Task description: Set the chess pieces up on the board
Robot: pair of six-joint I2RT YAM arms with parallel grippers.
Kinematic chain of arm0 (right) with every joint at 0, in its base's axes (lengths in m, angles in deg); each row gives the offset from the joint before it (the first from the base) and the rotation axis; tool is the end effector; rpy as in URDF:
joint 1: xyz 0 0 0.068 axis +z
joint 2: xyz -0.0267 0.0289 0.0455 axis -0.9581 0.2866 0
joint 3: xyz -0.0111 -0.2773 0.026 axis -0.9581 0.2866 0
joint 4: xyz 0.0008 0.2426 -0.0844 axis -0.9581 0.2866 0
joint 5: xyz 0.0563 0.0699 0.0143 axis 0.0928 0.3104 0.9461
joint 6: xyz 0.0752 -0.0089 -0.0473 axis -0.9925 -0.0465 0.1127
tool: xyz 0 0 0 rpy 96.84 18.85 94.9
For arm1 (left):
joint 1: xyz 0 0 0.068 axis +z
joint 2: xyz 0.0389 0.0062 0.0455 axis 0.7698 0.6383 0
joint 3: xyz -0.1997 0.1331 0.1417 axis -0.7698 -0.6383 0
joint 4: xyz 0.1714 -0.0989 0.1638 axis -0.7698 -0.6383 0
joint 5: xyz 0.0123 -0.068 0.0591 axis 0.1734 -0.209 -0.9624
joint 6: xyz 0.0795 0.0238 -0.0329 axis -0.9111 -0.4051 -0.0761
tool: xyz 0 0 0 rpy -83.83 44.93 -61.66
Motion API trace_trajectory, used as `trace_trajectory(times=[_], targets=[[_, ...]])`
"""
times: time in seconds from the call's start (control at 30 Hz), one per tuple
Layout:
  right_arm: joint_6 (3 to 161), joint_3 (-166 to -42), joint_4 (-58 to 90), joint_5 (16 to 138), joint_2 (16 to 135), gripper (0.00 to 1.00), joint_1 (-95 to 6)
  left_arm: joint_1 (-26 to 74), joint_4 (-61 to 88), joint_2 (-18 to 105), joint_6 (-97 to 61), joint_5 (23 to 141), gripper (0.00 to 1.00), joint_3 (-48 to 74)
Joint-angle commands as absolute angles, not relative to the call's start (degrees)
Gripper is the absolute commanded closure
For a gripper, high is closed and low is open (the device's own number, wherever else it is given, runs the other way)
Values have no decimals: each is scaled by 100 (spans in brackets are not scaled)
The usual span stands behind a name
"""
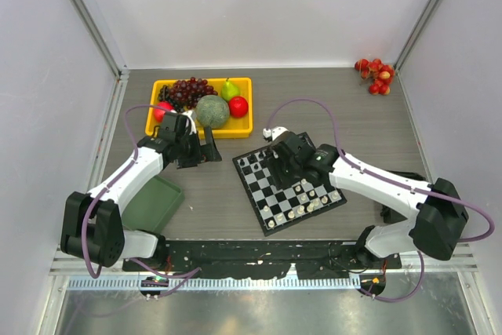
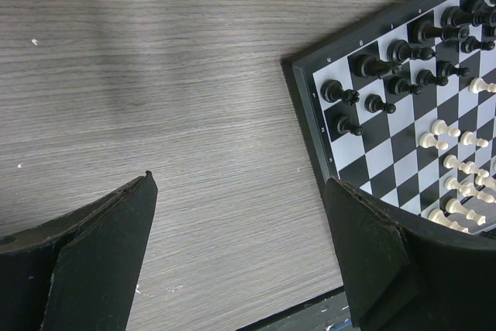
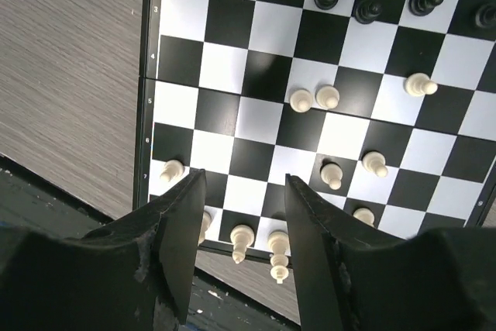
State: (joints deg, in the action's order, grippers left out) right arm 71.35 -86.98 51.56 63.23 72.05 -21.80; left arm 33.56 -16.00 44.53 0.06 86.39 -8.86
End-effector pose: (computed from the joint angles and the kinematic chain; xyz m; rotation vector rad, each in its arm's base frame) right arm 0.1905 0.2254 0.2294 -0.7087 2.4652 0.3321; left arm 0.2703 -0.0997 0.2025 -0.1993 2.5738 -0.5979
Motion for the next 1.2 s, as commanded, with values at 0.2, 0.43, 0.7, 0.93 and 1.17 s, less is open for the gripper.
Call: trace_trajectory(times=[0.2,0.43,0.7,0.93,1.17], targets=[[6747,-8559,4671,7413,7648,54,-2193,3337,-1411,4244,31,8656,3,-974],[6781,-8664,4504,7773,8018,56,-2123,3337,-1411,4323,31,8673,3,-939],[6904,-8875,4618,7809,8466,57,-1886,3337,-1402,4341,31,8647,3,-966],[6949,-8963,4689,7747,8660,67,-1824,3337,-1411,4358,23,8629,3,-974],[6975,-8981,4864,7703,8739,73,-1710,3337,-1385,4385,23,8647,3,-966]])
